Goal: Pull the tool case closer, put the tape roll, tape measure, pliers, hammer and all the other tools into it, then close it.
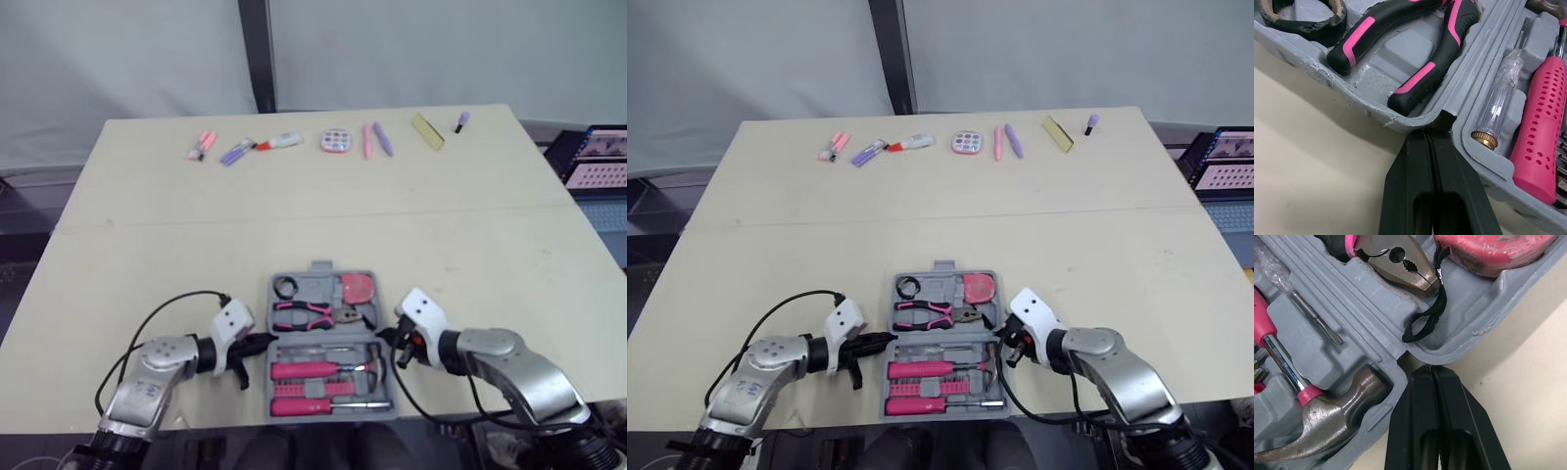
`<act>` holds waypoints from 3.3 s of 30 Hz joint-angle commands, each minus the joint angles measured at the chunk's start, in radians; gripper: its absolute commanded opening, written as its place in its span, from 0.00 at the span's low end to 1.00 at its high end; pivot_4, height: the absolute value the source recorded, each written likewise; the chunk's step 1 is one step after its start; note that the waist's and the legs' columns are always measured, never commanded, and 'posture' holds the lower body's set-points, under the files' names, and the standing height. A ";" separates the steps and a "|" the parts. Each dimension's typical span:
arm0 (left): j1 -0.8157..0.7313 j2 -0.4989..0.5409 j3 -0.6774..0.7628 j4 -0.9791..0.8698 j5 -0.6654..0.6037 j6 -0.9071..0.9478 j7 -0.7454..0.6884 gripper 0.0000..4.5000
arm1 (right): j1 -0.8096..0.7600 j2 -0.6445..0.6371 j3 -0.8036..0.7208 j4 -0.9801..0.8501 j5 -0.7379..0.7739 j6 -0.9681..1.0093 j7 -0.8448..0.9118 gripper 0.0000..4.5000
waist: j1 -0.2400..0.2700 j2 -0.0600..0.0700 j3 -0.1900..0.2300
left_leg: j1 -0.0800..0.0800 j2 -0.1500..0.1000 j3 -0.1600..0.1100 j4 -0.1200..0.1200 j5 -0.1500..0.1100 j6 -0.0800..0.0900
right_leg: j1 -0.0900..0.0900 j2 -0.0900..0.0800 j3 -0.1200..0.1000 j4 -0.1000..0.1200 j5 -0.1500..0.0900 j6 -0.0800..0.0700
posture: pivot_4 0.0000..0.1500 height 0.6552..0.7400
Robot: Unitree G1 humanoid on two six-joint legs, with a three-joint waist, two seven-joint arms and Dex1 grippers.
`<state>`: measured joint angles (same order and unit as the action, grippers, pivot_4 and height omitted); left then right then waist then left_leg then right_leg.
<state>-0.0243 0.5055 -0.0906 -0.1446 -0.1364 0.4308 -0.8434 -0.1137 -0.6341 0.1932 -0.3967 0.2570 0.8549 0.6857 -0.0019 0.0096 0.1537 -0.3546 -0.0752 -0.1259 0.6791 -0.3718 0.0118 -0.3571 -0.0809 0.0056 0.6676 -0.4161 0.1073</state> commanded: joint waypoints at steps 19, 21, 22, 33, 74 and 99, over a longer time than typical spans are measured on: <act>0.017 0.133 0.124 0.039 -0.066 -0.052 -0.025 0.00 | 0.058 -0.110 -0.093 0.005 0.031 -0.087 0.076 0.02 | 0.001 0.000 0.000 | 0.000 0.000 0.000 -0.001 0.000 0.000 | 0.001 0.000 0.000 -0.004 0.000 0.000 | 1.00 1.00; 0.028 0.150 0.184 -0.001 -0.141 -0.063 -0.075 0.00 | 0.067 -0.127 -0.135 0.004 0.050 -0.088 0.088 0.02 | 0.000 0.000 0.000 | 0.000 0.000 0.000 0.000 0.000 0.000 | 0.001 0.000 0.000 -0.004 0.000 0.000 | 1.00 1.00; 0.042 0.163 0.204 -0.040 -0.180 -0.062 -0.109 0.00 | 0.065 -0.129 -0.158 0.004 0.068 -0.086 0.095 0.02 | 0.000 0.000 0.000 | -0.001 0.001 0.000 -0.001 0.000 0.000 | 0.001 0.000 0.000 -0.004 0.000 0.000 | 1.00 1.00; 0.198 0.162 0.064 -0.289 -0.202 -0.170 -0.184 0.00 | -0.137 -0.062 -0.194 0.198 0.160 -0.088 0.150 0.02 | 0.002 0.001 0.002 | -0.001 0.001 0.002 -0.001 0.000 0.000 | 0.003 0.000 0.000 -0.009 0.000 0.000 | 1.00 1.00; 0.139 0.053 -0.181 0.078 0.055 -0.432 -0.073 0.00 | -0.523 0.228 -0.196 0.739 0.293 0.096 0.267 0.99 | -0.008 0.005 0.000 | 0.000 0.001 0.002 0.000 0.000 0.000 | 0.001 0.000 0.000 -0.004 0.000 0.000 | 1.00 1.00; 0.104 0.046 -0.192 0.112 0.059 -0.437 -0.058 0.00 | -0.448 0.186 -0.147 0.740 0.181 0.075 0.211 0.99 | -0.021 0.010 -0.004 | 0.001 0.000 0.000 0.001 0.000 0.000 | 0.004 -0.001 0.000 -0.003 0.000 0.000 | 1.00 1.00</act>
<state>0.0735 0.5521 -0.2698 -0.0837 -0.1281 -0.0351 -0.9395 -0.5721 -0.4505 0.0345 0.3308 0.4399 0.9036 0.8967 -0.0226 0.0197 0.1492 -0.3527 -0.0751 -0.1264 0.6799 -0.3718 0.0118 -0.3520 -0.0818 0.0055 0.6636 -0.4160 0.1073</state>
